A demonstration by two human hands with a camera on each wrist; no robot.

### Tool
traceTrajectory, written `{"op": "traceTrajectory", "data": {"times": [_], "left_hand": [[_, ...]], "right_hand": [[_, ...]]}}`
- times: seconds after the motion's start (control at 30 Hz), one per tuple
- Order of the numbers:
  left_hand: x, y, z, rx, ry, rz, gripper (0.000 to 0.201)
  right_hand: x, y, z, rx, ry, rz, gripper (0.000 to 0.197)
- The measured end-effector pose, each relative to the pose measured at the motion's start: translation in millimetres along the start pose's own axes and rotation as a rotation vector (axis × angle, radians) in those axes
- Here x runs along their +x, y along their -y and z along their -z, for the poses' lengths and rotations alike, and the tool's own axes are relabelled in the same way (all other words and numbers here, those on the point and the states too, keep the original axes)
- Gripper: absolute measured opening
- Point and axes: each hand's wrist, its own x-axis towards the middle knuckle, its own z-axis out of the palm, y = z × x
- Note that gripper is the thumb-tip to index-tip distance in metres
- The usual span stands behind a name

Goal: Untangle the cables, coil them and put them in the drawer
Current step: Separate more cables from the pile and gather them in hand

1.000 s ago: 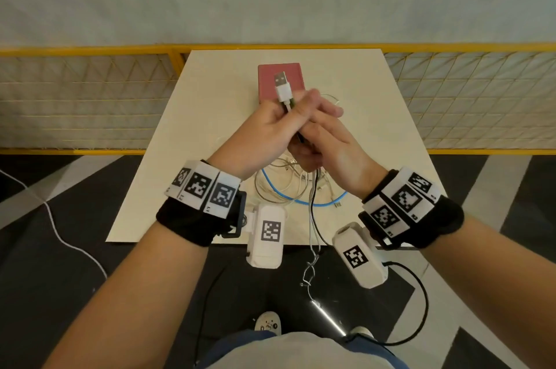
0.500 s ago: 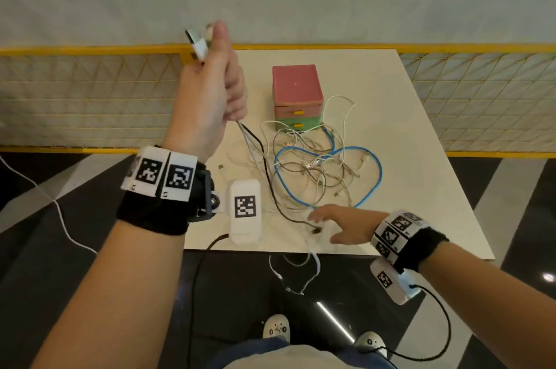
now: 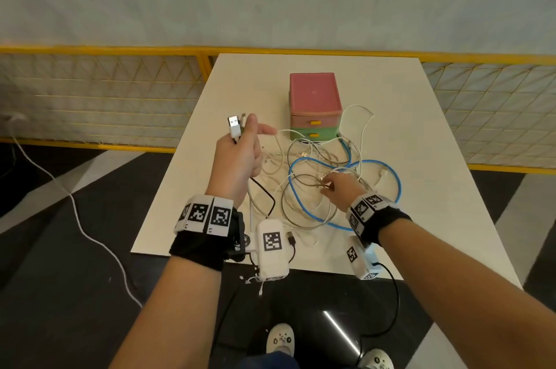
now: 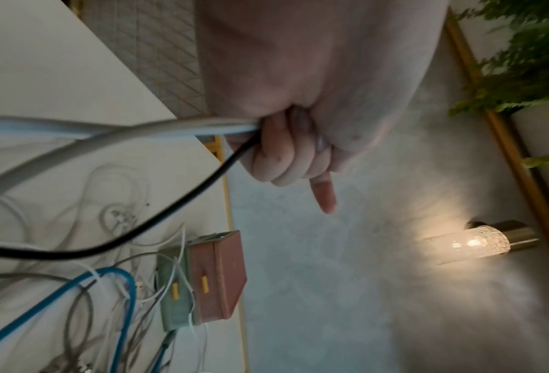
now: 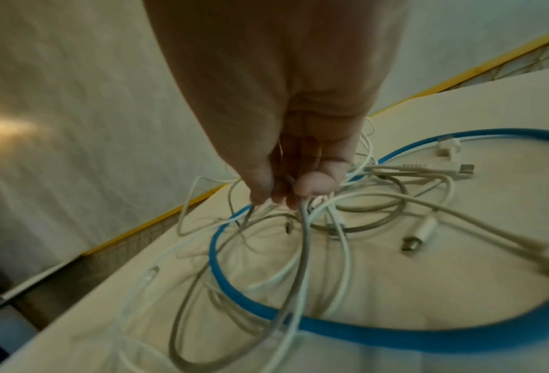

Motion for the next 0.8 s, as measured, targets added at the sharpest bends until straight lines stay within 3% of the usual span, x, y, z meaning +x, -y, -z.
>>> {"op": "traceTrajectory", "data": {"times": [0.1,0.17,0.3,0.4,0.5,0.6,0.7,0.73,0.8], "left_hand": [[9,19,2,0.024,-0.020,0.105,0.048],[14,30,-1,0.129,-0.004,0.190,0.050],[18,40,-24,0.291,0.146,0.350,0.041],[20,32,-42,0.198,0.229,0.285,0.041],[23,20,-47,0.236,0.310,0.165,0.044],[16,19,-45,0.379,0.559,0.068,0.042],[2,34,-46,0.457,0.792,0.096,0.045],[1,41,-47,0.500,0.796,0.075,0.041],[6,51,-46,0.500,0.681,0.005,0.022]], "right_hand": [[-6,10,13,0.126,-0.038,0.080,0.023],[-16,25,33,0.252,-0.145,0.151,0.024],[-43,55,78,0.367,-0.358,0.336,0.022],[-58,59,97,0.387,-0.369,0.428,0.020],[-63,54,109,0.429,-0.381,0.394,0.018],[-60,48,121,0.602,-0.445,0.274,0.022],[-52,45,132,0.846,-0.511,0.167,0.023],[-50,46,136,0.932,-0.525,0.142,0.021],[-47,46,139,1.052,-0.525,0.114,0.017]]}}
